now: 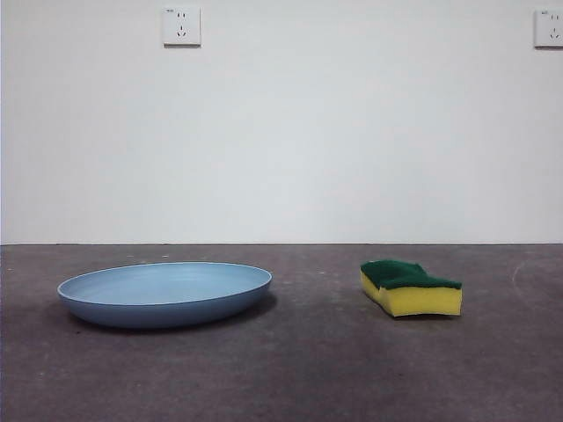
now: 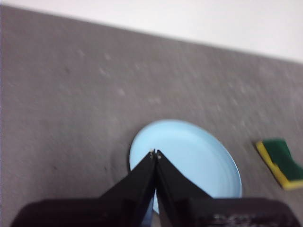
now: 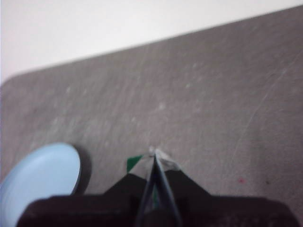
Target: Pick up the plate,pick up the cloth,clean the plate with the cloth
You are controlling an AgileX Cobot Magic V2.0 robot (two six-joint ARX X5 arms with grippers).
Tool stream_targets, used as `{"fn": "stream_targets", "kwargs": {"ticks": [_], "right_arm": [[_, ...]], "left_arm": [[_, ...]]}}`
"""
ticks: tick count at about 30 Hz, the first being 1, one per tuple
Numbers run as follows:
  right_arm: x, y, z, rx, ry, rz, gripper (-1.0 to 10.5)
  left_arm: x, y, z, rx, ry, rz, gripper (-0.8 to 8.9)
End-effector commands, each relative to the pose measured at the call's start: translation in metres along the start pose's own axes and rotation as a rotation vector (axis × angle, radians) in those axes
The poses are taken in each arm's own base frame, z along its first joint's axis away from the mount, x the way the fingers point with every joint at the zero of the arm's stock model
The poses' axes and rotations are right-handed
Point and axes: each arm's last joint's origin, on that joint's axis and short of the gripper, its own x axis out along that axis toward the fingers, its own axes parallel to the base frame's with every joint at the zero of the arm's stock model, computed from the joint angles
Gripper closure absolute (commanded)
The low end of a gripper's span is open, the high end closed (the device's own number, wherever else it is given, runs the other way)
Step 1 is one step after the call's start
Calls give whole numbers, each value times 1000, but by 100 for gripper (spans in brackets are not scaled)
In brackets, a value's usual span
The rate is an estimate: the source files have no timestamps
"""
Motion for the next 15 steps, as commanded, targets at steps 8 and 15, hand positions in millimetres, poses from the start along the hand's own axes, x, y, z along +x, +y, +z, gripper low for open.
{"fn": "stream_targets", "kwargs": {"ticks": [8,15], "right_arm": [[35,0,23,-84,271,23,937],[41,-1,21,-80,290,19,442]], "left_arm": [[31,3,30,40,256,2,813],[46,5,30,23,284,-69,456]]}}
